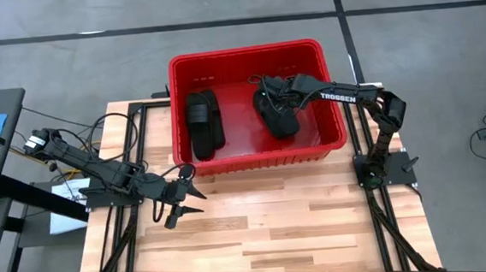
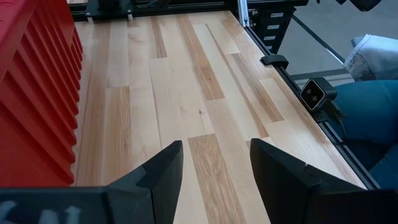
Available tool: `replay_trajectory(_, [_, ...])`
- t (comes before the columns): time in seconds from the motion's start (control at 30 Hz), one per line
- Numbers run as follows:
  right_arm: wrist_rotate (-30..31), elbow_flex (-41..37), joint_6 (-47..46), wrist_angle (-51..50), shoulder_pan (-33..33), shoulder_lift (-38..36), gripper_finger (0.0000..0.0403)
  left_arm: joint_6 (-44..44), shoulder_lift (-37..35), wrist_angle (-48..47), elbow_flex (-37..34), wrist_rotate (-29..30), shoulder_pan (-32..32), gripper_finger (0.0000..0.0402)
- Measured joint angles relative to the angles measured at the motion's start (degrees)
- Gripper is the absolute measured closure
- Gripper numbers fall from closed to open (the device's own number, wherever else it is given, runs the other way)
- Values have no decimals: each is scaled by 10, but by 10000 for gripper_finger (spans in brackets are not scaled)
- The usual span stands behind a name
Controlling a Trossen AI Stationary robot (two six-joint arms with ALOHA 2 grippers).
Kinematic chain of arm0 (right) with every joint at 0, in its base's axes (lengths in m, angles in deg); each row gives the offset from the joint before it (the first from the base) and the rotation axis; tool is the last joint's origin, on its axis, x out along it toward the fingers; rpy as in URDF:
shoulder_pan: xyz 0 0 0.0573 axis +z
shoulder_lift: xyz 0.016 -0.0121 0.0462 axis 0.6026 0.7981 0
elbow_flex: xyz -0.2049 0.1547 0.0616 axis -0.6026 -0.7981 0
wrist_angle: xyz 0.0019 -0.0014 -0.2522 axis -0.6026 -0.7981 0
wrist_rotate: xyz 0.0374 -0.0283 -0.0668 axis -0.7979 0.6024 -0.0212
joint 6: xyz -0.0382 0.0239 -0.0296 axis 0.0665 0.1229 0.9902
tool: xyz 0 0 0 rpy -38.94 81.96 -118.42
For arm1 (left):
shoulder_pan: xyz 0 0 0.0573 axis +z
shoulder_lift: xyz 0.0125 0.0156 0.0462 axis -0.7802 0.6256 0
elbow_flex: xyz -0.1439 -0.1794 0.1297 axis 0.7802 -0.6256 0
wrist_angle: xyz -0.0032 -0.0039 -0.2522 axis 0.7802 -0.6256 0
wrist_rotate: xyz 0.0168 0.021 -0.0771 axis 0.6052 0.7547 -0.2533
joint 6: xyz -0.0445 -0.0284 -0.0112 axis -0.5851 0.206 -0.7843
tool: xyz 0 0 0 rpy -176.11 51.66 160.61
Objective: Pick and place slides into bin
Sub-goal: Put the black slides into the red bin
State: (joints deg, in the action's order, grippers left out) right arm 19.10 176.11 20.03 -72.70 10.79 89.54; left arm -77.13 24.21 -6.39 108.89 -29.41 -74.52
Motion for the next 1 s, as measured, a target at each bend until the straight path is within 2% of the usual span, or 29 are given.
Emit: replay_trajectory(1.0, [-1, 0, 2, -19, 8, 0, 247, 0, 0, 0, 0, 0, 0, 223])
